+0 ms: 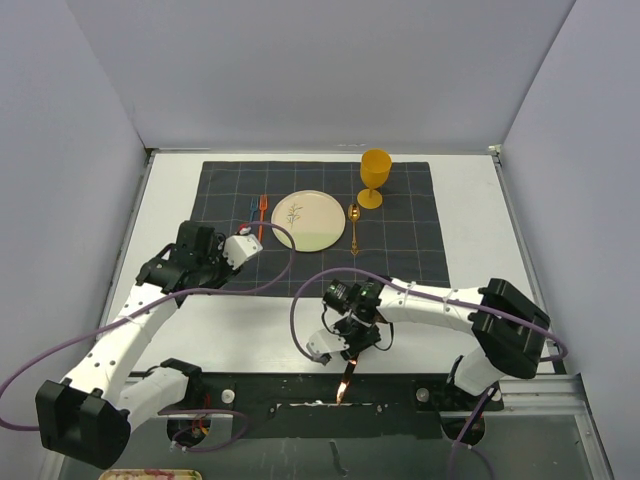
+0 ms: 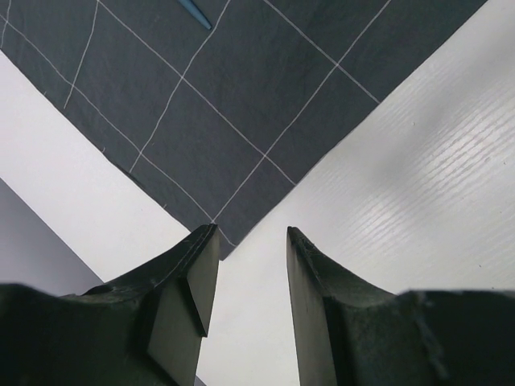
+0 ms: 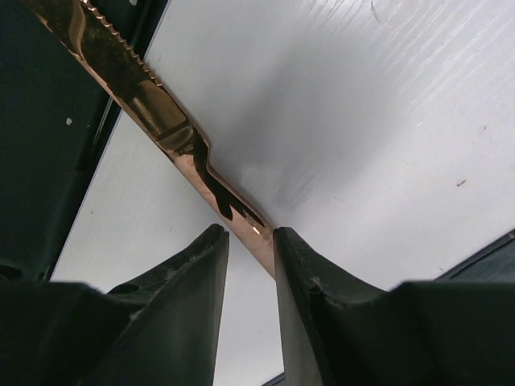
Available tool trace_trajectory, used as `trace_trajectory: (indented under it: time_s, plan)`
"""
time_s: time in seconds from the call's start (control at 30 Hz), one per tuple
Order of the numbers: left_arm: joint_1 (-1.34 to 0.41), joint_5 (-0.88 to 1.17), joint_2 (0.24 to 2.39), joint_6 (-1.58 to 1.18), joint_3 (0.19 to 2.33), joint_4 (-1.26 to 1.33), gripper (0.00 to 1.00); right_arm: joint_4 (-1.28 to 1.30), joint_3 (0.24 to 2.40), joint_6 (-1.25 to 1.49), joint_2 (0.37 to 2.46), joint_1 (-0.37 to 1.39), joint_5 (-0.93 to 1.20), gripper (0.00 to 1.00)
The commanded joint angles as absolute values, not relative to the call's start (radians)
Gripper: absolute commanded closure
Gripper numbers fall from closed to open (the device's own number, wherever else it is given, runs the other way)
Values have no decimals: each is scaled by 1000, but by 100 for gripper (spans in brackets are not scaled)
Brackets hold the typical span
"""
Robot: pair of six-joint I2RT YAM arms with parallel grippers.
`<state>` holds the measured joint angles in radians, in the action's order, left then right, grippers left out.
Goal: Set the dinner table for one person
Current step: Pick up the knife at the center of the board.
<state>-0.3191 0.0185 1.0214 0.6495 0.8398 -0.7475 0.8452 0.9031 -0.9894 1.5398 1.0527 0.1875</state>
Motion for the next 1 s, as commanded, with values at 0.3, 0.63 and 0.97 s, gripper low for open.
trace_trajectory:
  time_s: [0.3,0.63,0.97]
  plan:
    - [-322,7,998,668,818,-668,62,804,895,-1079,1614,1049,167,67]
    - [-322,9,995,675,789,-645,62,806,878,-1079,1650,1050,128,67]
    - [-322,9,997,689,756,-622,62,816,902,-972,1679,1057,174,76]
